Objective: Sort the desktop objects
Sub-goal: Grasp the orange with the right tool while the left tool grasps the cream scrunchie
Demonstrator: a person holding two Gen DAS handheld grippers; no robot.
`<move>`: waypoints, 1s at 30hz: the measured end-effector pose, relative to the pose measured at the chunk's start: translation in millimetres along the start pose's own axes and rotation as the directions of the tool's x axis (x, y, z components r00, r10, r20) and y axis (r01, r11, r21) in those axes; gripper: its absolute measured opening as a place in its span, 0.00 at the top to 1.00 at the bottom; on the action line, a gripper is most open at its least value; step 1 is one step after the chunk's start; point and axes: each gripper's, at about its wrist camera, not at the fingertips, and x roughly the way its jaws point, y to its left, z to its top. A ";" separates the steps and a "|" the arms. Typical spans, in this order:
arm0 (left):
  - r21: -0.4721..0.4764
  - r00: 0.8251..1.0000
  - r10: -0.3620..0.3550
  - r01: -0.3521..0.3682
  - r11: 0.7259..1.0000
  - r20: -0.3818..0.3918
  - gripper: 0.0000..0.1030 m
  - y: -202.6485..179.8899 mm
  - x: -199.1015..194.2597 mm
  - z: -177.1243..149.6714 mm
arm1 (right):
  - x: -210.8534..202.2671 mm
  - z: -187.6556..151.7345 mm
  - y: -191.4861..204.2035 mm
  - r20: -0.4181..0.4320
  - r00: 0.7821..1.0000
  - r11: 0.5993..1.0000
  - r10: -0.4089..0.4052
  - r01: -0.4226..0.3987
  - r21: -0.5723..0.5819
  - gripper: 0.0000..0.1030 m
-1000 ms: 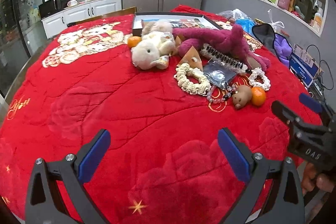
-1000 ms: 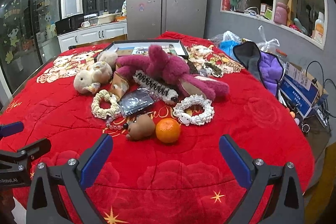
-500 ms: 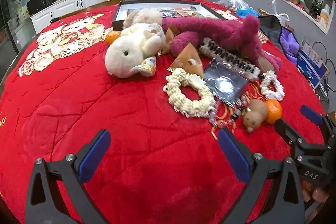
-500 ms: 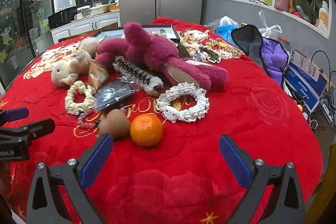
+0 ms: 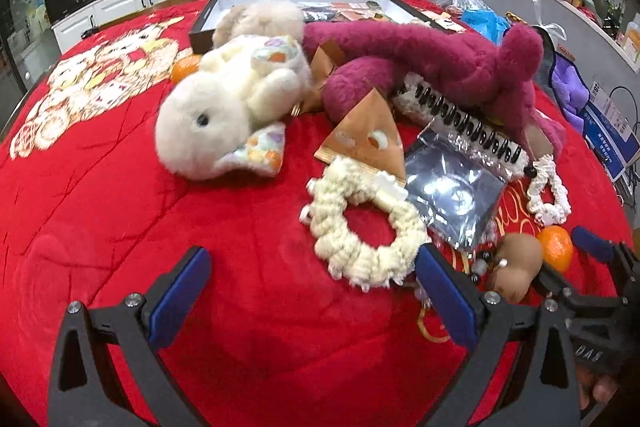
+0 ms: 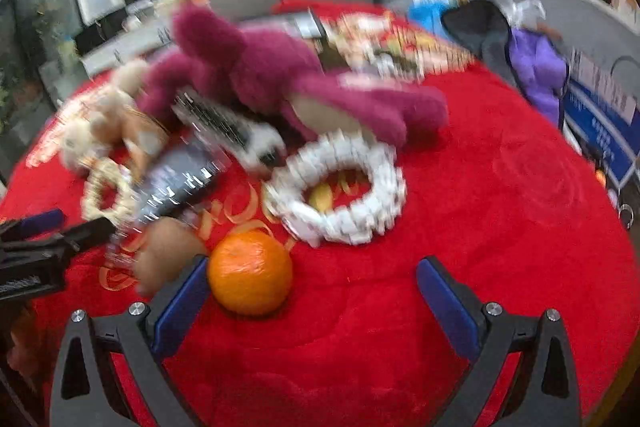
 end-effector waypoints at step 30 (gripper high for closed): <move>0.067 0.999 0.015 -0.018 0.998 0.041 0.31 -13.3 1.0 -1.3 | 3.3 3.2 7.3 -0.002 0.999 0.999 -0.038 0.038 -0.033 0.00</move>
